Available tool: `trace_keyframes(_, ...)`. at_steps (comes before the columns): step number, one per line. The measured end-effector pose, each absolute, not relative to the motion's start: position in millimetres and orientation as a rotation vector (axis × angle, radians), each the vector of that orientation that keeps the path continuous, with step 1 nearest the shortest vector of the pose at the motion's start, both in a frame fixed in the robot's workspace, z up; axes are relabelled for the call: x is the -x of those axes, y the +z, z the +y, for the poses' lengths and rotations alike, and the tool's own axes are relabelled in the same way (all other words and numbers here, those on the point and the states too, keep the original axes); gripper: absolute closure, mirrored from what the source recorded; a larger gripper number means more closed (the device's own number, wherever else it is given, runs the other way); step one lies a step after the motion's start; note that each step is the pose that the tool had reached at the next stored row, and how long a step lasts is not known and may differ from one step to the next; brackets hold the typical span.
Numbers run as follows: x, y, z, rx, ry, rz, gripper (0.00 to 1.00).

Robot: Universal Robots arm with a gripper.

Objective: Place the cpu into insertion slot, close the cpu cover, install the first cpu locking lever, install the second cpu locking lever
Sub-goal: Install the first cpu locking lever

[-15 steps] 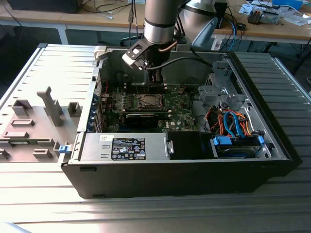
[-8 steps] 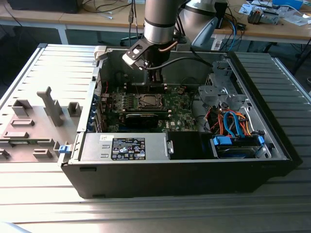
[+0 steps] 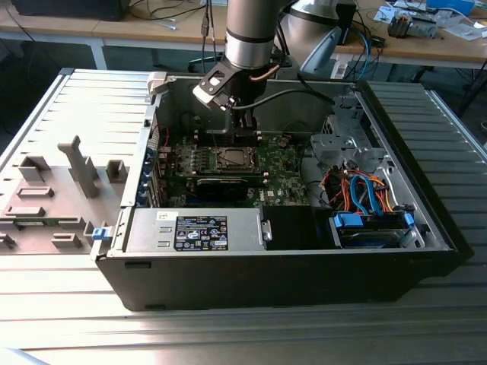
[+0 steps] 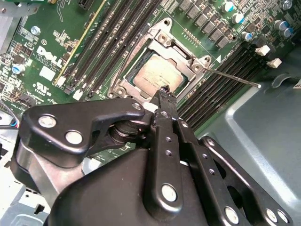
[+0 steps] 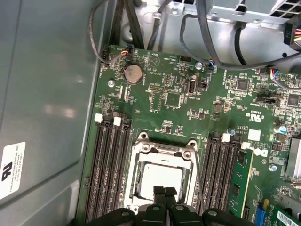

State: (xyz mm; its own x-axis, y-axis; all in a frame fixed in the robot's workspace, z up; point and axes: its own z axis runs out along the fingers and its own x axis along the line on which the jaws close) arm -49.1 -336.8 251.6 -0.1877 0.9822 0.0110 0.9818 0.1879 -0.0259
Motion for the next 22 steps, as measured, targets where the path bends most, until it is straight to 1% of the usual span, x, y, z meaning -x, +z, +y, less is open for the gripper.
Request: trace_keyframes(22, 49.1, 251.6, -336.8, 1.830, 0.023, -2.524, 0.89)
